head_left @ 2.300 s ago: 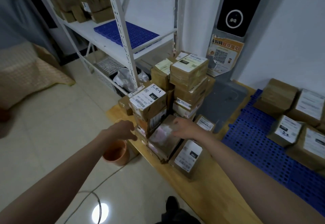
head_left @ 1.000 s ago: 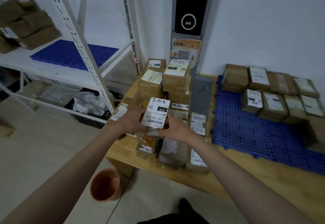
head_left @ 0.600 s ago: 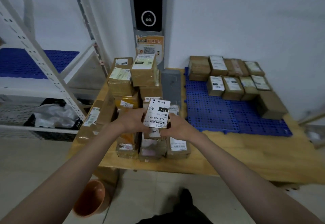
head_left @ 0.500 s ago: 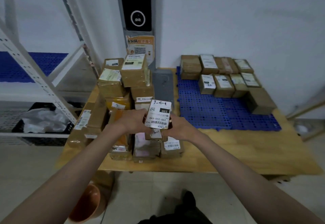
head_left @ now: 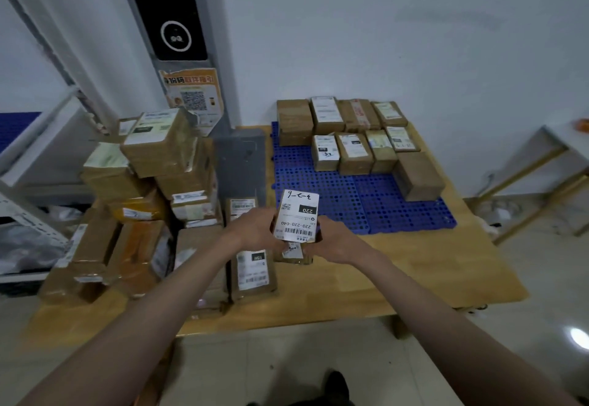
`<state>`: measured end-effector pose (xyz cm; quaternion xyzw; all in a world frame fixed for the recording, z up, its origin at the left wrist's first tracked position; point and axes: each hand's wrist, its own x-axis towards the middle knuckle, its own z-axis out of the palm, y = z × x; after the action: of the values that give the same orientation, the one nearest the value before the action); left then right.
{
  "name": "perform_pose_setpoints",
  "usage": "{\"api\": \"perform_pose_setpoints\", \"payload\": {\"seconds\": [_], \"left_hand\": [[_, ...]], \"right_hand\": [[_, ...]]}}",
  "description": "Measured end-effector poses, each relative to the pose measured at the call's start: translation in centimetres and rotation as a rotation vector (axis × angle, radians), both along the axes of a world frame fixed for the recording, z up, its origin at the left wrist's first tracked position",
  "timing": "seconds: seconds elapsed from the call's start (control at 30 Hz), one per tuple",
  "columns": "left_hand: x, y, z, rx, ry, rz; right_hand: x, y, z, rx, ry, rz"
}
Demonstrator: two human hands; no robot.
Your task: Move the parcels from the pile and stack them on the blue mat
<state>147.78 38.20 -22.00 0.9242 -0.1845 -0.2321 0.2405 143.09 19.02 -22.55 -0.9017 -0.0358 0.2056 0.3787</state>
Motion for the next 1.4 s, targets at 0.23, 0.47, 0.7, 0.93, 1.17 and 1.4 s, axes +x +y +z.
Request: {"api": "perform_pose_setpoints", "payload": {"seconds": [0.23,0.47,0.7,0.93,1.17,1.4], "left_hand": [[1.8,-7.4,-1.4,0.042,-0.012,0.09],[3.1,-11.8,-2.7,0.091,-0.059,0.198],[7.6,-13.0,-3.4,0.135,-0.026,0.259],[15.8,-12.5,-4.2,0.156,-0.037,0.284],[24.3,-12.3,-6.0,0.141,-0.007,0.322],[31.0,-12.1,-8.4,0.147,0.007,0.344]], "right_hand": [[3.3,-7.4,-1.5,-0.007,0.007,0.05],[6.8,-11.7,-2.4,-0.011,0.063,0.106],[11.9,-12.4,-2.9,-0.006,0.059,0.158],[19.9,-11.5,-3.7,-0.016,0.063,0.15],[28.6,-10.8,-5.8,0.017,0.117,0.079],[35.3,-10.3,-7.9,0.017,0.166,0.042]]}}
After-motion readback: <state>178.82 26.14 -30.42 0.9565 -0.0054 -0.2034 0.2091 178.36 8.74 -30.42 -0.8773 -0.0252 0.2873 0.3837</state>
